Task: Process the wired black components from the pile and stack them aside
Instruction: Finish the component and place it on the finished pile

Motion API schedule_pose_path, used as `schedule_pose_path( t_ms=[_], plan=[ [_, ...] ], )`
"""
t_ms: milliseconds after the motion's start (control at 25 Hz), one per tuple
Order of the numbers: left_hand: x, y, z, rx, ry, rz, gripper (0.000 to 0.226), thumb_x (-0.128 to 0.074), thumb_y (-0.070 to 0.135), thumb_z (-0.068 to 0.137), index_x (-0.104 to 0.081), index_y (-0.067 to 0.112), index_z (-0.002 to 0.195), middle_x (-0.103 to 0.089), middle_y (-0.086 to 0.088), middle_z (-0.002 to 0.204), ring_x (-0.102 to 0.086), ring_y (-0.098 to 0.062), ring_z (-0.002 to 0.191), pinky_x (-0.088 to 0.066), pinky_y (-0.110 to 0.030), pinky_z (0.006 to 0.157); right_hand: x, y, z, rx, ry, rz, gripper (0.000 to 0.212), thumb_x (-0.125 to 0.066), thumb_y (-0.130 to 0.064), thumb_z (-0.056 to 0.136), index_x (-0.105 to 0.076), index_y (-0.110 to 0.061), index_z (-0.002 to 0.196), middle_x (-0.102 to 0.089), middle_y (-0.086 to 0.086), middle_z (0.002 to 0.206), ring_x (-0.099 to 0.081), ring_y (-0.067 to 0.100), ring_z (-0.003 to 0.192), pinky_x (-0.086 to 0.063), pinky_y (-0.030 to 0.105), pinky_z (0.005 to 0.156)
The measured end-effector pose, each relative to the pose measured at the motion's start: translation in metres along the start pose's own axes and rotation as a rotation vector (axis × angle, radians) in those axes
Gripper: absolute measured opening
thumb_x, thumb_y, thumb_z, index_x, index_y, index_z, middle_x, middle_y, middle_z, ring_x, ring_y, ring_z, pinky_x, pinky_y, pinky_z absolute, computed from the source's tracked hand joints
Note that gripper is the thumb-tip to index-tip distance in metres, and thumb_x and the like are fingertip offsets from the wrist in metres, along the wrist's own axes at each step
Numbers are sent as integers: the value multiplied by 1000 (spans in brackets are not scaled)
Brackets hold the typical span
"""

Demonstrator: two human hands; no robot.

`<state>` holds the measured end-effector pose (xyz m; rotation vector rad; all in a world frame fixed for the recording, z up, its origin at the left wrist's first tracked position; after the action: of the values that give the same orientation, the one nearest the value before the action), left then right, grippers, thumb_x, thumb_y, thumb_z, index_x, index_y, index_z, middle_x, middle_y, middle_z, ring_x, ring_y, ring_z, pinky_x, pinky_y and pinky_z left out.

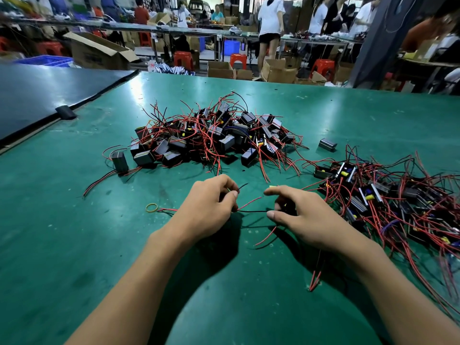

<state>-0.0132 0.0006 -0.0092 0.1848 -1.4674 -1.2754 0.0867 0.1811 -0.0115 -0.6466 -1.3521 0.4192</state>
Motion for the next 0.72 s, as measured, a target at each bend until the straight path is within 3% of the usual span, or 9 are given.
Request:
schedule_pose_path(
  t_ms=[80, 240, 360, 520, 640, 720],
  plan=[
    [1, -1, 1, -16, 10, 27, 7, -59, 14, 92, -60, 20, 88, -71, 6, 76, -66, -11, 71, -52, -28, 71, -1, -1, 0, -4, 0, 61, 38, -68, -20, 94, -60, -25, 130, -64, -5, 82, -51, -1, 62, -37, 10, 63],
    [-1, -1, -1, -47, -6, 37, 7, -63, 19, 89, -57, 22, 88, -68, 11, 77, -64, -12, 69, -51, -29, 69, 1, -1, 1, 25, 79, -83, 19, -63, -20, 96, -74, -23, 111, -67, -3, 99, -60, 10, 91, -37, 5, 75],
    [-1, -2, -2, -41, -17, 73, 15, -73, 32, 84, -64, 26, 95, -66, 17, 75, -64, -9, 67, -51, -25, 68, 2, 0, 1, 2, 171, -34, 18, -61, -17, 97, -73, -23, 109, -71, -4, 99, -62, 9, 85, -43, 19, 77],
    [2, -3, 1, 80, 9, -79, 13, -71, 18, 86, -72, 19, 99, -74, 6, 76, -69, -10, 66, -53, -18, 64, 0, 4, 1, -69, 261, 130, 14, -59, -17, 97, -68, -27, 99, -70, 2, 79, -69, 22, 72, -55, 37, 73],
    [6, -3, 0, 156, -40, -207, 10, -67, 10, 88, -75, 16, 90, -75, 2, 72, -70, -13, 63, -53, -19, 57, 0, 3, 3, -103, 313, 221, 9, -62, -25, 96, -66, -23, 88, -69, 3, 75, -66, 20, 72, -53, 38, 75],
    [5, -1, -1, 161, -88, -236, 11, -67, 8, 88, -74, 15, 89, -75, 0, 75, -70, -13, 64, -54, -24, 60, -3, 0, 2, -76, 314, 250, 17, -65, -35, 94, -67, -23, 82, -67, 1, 68, -60, 17, 65, -50, 33, 68]
  ],
)
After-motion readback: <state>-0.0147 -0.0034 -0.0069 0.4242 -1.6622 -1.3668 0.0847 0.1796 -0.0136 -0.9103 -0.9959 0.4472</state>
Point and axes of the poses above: each hand's wrist, its own z-axis towards the middle knuckle, its own x-axis out of the back of the hand, y = z × x, the point moved 2 cm from there along z, towards the middle knuckle
